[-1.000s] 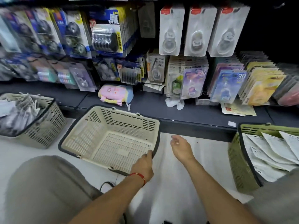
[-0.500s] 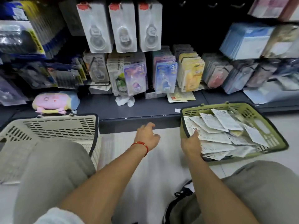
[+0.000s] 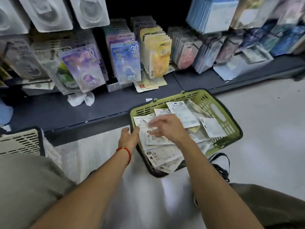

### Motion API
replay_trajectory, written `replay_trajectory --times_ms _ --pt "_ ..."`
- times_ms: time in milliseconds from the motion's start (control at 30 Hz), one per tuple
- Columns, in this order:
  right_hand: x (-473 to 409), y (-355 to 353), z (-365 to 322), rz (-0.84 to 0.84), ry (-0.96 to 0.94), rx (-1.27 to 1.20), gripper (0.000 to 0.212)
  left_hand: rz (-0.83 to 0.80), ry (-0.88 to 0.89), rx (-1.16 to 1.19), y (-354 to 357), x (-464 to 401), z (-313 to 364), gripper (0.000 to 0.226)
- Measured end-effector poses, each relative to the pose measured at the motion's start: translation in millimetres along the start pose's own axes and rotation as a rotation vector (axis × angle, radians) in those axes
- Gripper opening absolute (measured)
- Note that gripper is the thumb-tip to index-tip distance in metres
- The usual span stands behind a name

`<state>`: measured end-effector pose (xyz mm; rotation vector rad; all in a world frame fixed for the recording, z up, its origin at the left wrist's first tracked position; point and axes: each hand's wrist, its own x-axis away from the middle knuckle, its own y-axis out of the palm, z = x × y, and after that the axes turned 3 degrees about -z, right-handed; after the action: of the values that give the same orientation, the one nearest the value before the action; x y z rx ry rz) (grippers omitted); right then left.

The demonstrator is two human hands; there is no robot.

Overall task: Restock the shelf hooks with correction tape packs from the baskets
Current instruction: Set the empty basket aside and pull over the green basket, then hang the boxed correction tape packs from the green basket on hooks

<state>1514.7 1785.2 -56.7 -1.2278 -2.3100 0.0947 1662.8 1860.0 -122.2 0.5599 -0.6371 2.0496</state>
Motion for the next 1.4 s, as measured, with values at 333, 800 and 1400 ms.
replay_trajectory --times_ms 333,800,1400 --pt "-99 -198 99 0.686 0.556 0.571 0.073 0.277 0.049 0.021 24 -31 -9 0.026" --pt "-127 -182 38 0.189 0.316 1.024 0.086 0.559 -0.085 -0.224 6 -47 19 0.041" --pt "-71 -151 -18 -0.138 -0.239 -0.094 0.019 -0.380 0.289 0.309 89 29 109 0.073"
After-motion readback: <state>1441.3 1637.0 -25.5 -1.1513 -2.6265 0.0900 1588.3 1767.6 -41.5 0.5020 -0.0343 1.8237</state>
